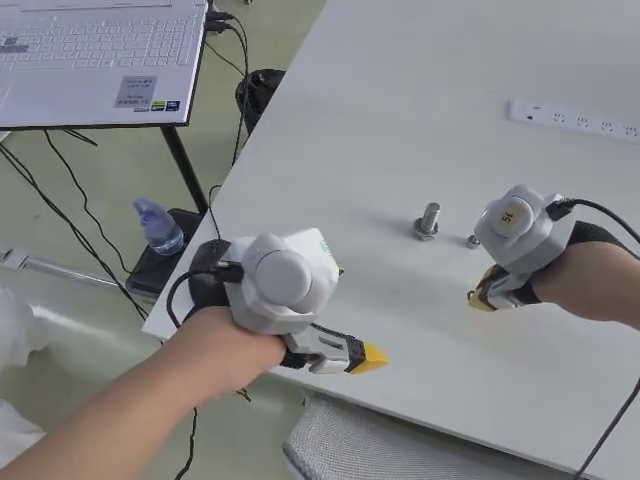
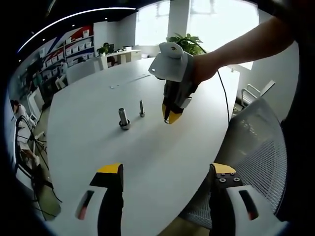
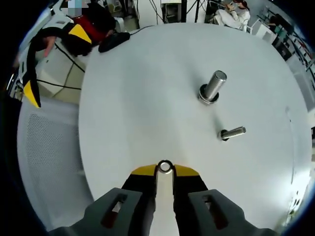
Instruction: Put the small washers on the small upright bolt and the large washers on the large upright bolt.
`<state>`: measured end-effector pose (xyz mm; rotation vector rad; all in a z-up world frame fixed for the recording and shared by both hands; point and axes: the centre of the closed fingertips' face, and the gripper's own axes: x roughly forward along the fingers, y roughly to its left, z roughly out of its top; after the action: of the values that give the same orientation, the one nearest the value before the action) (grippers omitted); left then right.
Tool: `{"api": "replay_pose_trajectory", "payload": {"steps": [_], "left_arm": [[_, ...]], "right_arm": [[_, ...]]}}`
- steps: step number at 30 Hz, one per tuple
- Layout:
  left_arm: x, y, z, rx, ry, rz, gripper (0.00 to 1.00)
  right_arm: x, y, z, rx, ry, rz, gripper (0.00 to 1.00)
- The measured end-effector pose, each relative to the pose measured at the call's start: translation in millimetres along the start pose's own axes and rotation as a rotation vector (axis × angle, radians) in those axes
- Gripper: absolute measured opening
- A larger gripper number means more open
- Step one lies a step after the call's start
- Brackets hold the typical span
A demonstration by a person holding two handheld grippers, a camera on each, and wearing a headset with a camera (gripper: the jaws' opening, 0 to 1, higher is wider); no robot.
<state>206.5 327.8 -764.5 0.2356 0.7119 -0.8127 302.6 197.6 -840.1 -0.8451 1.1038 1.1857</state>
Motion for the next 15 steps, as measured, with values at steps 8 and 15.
{"api": "replay_pose_trajectory", "payload": {"steps": [8,15], "left_arm": [[-3.1,10.3,2.4,0.010,0.005,0.010,0.70],[-5.4,9.7,-1.6,0.011,0.018,0.008,0.70]], "right_arm": [[-11.3,-20.5,-17.3,0.018,0.030,-0.018,0.11],[-20.5,-35.1,-19.0,0.020,0.039,-0.036,0.11]]}}
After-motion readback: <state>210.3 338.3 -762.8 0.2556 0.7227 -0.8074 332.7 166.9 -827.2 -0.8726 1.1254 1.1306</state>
